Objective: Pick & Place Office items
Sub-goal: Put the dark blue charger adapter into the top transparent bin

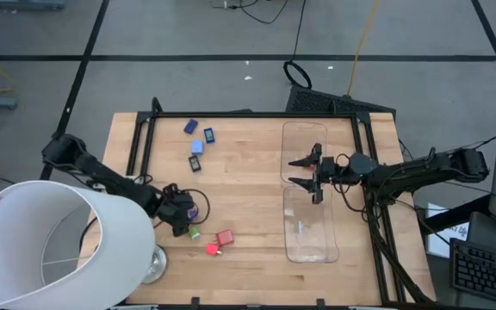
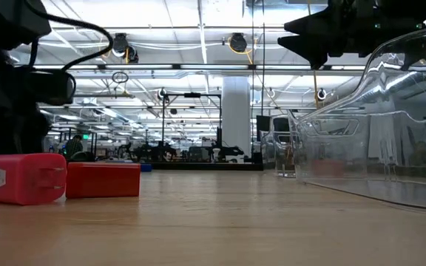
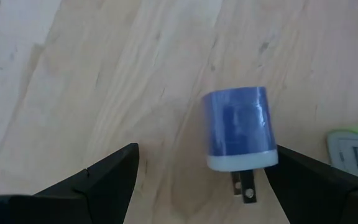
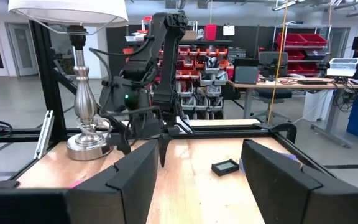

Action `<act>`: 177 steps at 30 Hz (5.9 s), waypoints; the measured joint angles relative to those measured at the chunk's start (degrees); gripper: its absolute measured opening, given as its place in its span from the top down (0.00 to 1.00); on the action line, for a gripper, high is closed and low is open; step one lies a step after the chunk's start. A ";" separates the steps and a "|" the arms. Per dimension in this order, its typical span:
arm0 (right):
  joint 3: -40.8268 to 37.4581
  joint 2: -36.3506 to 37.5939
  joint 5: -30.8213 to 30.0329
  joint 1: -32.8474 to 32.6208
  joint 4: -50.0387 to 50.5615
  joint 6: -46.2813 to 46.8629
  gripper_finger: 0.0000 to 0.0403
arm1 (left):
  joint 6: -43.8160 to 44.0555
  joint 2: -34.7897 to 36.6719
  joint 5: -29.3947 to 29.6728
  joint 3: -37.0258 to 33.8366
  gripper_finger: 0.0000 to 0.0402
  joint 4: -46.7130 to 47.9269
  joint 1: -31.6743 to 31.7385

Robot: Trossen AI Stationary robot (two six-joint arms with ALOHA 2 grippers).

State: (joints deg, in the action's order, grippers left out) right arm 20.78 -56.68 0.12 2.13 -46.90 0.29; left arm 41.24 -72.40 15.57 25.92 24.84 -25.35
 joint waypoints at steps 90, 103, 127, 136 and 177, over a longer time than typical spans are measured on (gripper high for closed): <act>21.06 -31.32 -6.07 -2.84 3.15 -7.38 0.45 | -50.19 -11.60 -9.79 19.24 0.65 -36.41 24.01; 21.00 -31.33 -3.08 -3.92 4.83 -4.25 0.35 | -49.52 -12.79 -9.79 19.21 0.64 -40.24 23.98; 21.00 -31.33 -4.15 -4.20 3.78 -5.48 0.47 | -47.99 -12.77 -14.90 19.21 0.64 -44.55 23.72; 20.96 -31.33 -4.33 -4.87 2.52 -5.55 0.53 | -47.59 -12.77 -15.08 19.21 0.66 -45.16 23.72; 20.96 -31.12 -4.54 -4.83 3.11 -7.23 0.71 | -46.76 -8.62 -11.06 19.25 0.16 -41.27 21.47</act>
State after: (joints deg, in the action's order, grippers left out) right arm 41.74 -87.80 -4.42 -2.70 -43.80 -6.94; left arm -5.52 -81.02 4.51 45.17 -16.42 -3.88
